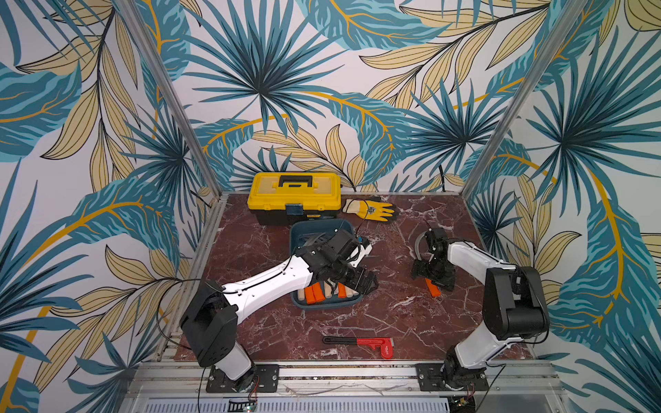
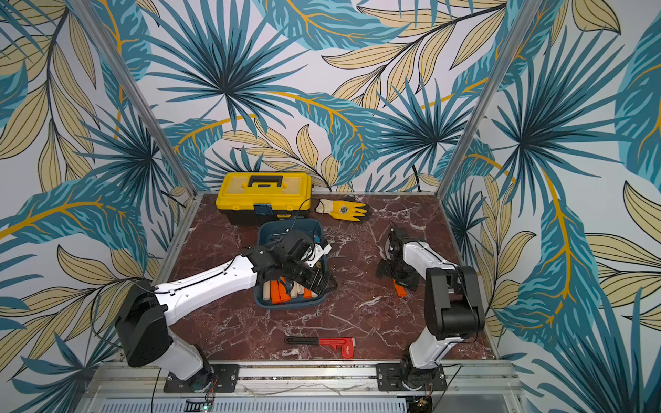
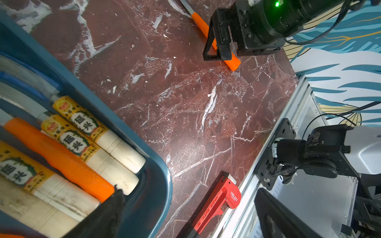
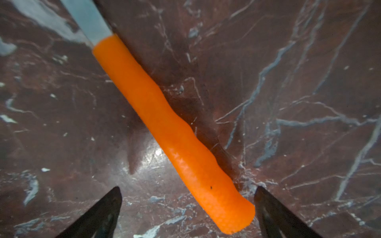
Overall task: Put small sickles into storage boxes
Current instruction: Move the sickle to the center of the board.
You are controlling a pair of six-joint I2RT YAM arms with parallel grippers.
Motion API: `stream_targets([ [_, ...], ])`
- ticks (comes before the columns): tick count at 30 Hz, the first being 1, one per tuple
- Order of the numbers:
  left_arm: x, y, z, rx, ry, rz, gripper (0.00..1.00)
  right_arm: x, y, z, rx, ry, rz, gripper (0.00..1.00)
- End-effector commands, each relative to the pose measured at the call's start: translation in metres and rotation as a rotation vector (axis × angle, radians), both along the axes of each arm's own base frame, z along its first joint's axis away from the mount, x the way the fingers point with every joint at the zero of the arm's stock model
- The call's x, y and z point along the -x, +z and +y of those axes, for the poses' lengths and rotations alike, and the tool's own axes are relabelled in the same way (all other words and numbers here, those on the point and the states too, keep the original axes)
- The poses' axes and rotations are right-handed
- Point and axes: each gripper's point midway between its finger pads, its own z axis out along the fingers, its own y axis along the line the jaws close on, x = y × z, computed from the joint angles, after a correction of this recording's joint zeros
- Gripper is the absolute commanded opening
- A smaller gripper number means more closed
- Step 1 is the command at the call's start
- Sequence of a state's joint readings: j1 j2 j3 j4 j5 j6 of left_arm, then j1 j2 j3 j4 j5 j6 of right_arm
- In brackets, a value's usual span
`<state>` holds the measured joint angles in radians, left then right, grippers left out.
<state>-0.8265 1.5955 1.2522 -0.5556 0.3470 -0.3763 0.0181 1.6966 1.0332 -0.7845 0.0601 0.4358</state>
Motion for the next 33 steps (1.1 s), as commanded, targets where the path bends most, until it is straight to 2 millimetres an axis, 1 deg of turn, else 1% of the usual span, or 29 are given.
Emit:
stream_targets([
  [1,-0.01,0.013,-0.006,0.038,-0.013,-0.025,0.99,0.0,-0.005,0.007,-0.041,0.04,0.048,1.0],
  [6,-0.016,0.014,-0.006,0.043,-0.01,-0.025,0.99,-0.001,-0.006,0.009,-0.052,0.062,0.07,1.0],
  [11,-0.018,0.014,-0.005,0.043,-0.008,-0.023,0.99,0.001,-0.004,0.011,-0.062,0.067,0.073,1.0],
  [13,-0.018,0.013,-0.004,0.041,-0.008,-0.022,0.99,0.002,-0.004,0.016,-0.088,0.064,0.071,1.0],
  [17,-0.018,0.012,-0.002,0.037,-0.004,-0.022,0.99,0.002,-0.002,0.03,-0.124,0.075,0.071,1.0],
  [26,-0.019,0.011,0.001,0.032,0.008,-0.025,0.99,-0.003,-0.001,0.079,-0.131,0.178,0.07,0.99],
  [29,-0.018,0.01,0.002,0.029,0.011,-0.025,0.99,-0.003,-0.006,0.091,-0.112,0.207,0.084,0.93],
  [33,-0.018,0.01,0.005,0.027,0.021,-0.024,0.99,-0.001,-0.014,0.1,-0.131,0.212,0.089,0.76],
])
